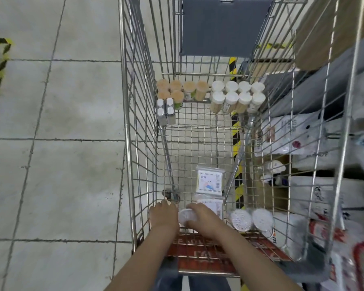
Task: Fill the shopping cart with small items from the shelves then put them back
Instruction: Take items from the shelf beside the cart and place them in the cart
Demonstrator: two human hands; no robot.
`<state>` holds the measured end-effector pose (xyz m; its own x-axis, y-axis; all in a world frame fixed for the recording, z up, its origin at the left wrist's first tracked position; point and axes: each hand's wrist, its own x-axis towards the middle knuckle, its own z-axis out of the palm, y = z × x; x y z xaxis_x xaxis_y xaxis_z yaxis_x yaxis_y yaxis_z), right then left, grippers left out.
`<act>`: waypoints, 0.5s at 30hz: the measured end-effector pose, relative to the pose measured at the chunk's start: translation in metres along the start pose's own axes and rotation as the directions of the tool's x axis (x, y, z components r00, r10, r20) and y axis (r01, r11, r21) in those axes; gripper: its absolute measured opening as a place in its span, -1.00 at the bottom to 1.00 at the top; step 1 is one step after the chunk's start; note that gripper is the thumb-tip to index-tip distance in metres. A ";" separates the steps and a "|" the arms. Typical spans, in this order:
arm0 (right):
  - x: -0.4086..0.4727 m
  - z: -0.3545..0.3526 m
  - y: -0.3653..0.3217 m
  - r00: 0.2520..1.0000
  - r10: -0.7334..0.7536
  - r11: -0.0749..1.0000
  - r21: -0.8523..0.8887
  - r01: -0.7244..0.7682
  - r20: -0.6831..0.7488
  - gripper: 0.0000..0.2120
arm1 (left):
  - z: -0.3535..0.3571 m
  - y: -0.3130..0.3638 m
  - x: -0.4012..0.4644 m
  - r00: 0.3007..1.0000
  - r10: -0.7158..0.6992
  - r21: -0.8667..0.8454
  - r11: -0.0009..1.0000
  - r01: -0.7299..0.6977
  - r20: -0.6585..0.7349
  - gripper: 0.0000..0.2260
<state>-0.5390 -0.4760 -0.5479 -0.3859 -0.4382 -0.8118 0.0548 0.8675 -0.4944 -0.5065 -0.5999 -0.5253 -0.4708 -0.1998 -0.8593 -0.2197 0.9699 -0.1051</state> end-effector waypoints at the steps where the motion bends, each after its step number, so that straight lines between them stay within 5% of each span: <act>1: 0.000 -0.001 0.001 1.000 -0.012 1.000 -0.018 0.012 0.006 -0.47 | 0.000 0.000 0.000 1.000 -0.002 -0.009 1.000 0.002 -0.002 -0.60; 8: 0.003 0.001 -0.001 0.996 -0.073 0.968 -0.235 0.082 0.046 -0.49 | -0.006 -0.001 0.001 1.000 -0.024 -0.073 0.997 0.024 -0.001 -0.68; 15: 0.001 0.003 0.004 0.999 -0.033 0.990 -0.139 0.035 0.022 -0.32 | -0.005 -0.002 0.002 1.000 -0.016 -0.117 0.993 0.015 -0.008 -0.62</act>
<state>-0.5364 -0.4736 -0.5514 -0.3674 -0.4714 -0.8017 -0.0876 0.8757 -0.4748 -0.5117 -0.6029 -0.5241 -0.4735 -0.2166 -0.8537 -0.3257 0.9436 -0.0587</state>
